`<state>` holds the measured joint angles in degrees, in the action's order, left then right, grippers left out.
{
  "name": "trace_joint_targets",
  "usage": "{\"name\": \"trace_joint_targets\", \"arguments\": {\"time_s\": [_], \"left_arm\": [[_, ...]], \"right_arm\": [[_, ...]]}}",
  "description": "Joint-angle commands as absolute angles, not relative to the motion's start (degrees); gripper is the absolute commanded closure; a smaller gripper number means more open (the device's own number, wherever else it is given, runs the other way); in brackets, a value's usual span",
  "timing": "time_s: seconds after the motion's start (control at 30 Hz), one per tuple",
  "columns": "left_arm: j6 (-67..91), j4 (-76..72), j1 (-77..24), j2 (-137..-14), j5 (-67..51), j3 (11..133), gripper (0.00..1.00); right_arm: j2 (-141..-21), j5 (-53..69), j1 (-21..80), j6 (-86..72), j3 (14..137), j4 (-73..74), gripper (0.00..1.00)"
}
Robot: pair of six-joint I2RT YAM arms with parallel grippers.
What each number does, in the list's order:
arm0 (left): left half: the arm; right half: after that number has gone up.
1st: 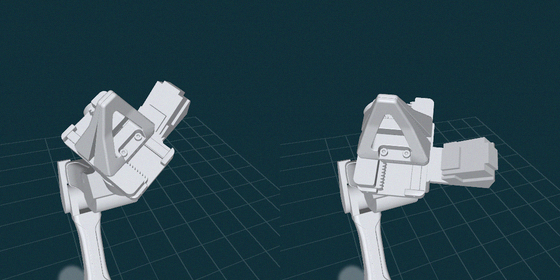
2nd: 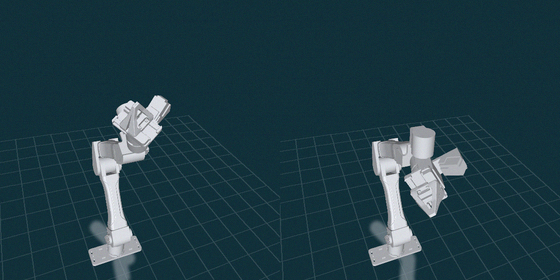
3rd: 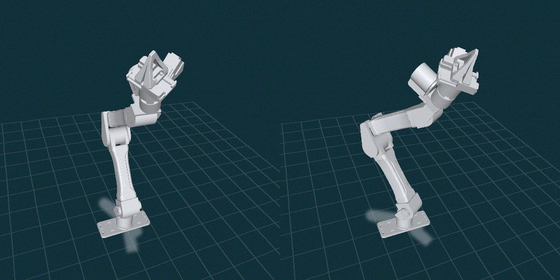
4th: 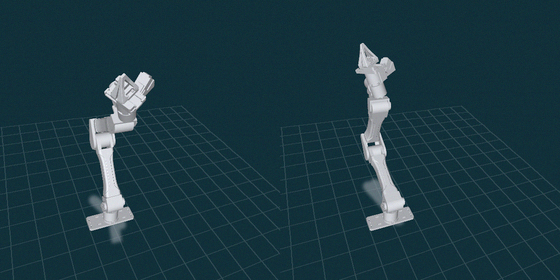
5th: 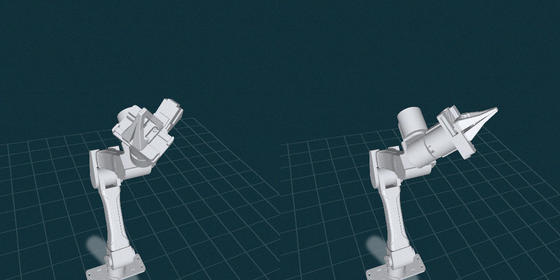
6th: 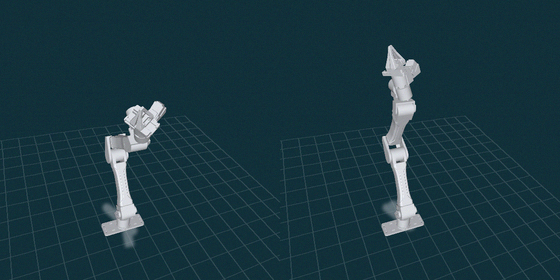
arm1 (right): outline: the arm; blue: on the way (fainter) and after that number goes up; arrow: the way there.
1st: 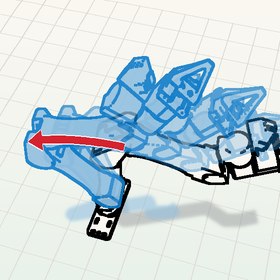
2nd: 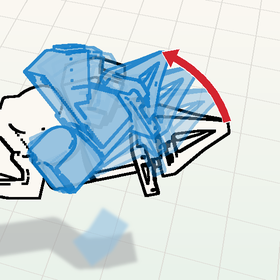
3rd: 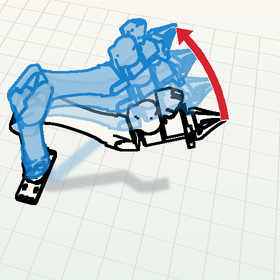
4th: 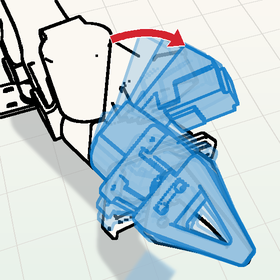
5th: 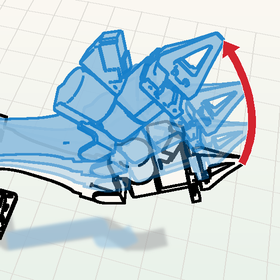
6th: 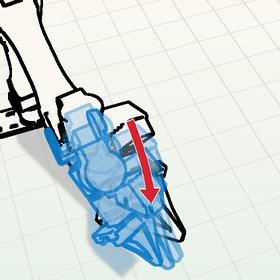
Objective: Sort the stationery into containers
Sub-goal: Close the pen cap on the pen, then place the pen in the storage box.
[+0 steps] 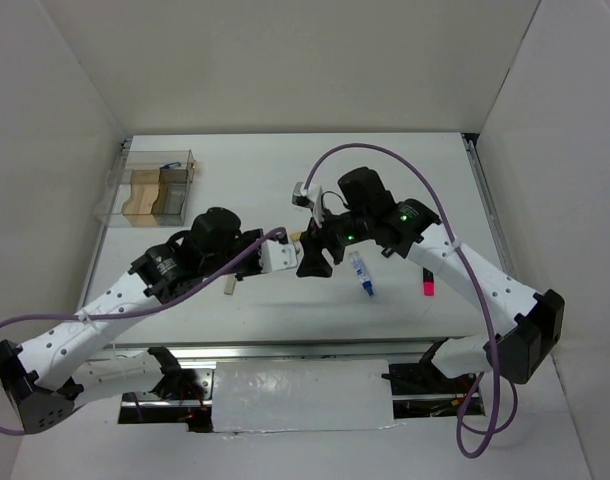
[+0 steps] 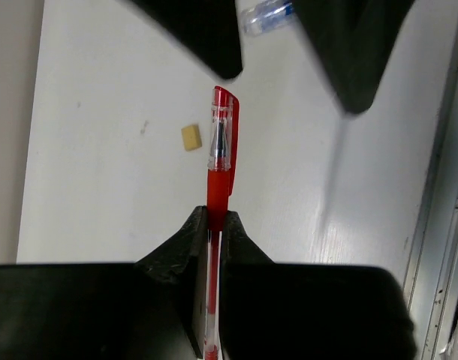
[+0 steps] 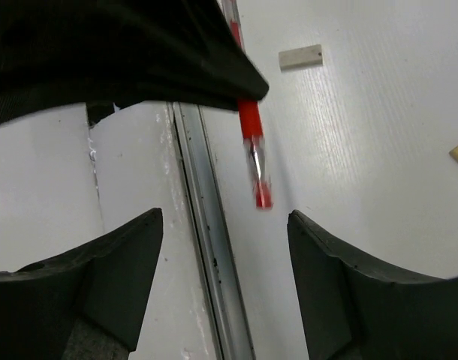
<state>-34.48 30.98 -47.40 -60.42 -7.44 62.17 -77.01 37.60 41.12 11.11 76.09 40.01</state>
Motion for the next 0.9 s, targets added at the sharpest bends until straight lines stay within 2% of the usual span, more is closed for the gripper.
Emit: {"name": "trace_joint_targets", "arguments": {"time_s": [0.0, 0.07, 0.23, 0.27, 0.37, 0.47, 0.63, 0.73, 0.87], "left_arm": [[-36.0, 31.2, -40.5, -58.8, -10.1, 61.3, 1.00], [-38.4, 32.1, -36.4, -59.0, -11.3, 60.9, 1.00], [-48.4, 31.9, -15.2, -63.4, -19.5, 62.0, 1.00], [-50.1, 29.1, -9.0, -65.0, -21.0, 62.1, 1.00], [-54.5, 23.8, -0.4, -68.3, -23.4, 62.8, 1.00], [-55.5, 14.2, 6.1, -77.0, -23.6, 65.6, 1.00], [-66.8, 10.8, 14.9, -90.8, -30.2, 76.0, 1.00], [-75.4, 7.3, 18.9, -96.2, -36.5, 79.4, 1.00], [-84.7, 4.7, 20.5, -102.6, -38.4, 84.5, 1.00]], "right_arm": [[-74.1, 36.6, 38.3, 12.0, 77.2, 42.0, 0.26], [-72.7, 37.3, 36.5, 12.0, 76.3, 42.4, 0.26], [-70.8, 38.2, 30.8, 12.4, 73.4, 42.8, 0.26], [-70.4, 38.6, 30.1, 12.4, 73.0, 42.8, 0.26], [-70.3, 38.9, 28.4, 12.3, 72.6, 42.9, 0.26], [-70.8, 39.2, 27.5, 12.3, 72.5, 42.9, 0.27], [-71.9, 39.5, 27.1, 12.2, 72.8, 43.4, 0.28], [-72.6, 39.7, 27.1, 12.0, 72.3, 43.2, 0.28], [-74.0, 39.6, 27.0, 11.7, 72.3, 43.2, 0.29]]}}
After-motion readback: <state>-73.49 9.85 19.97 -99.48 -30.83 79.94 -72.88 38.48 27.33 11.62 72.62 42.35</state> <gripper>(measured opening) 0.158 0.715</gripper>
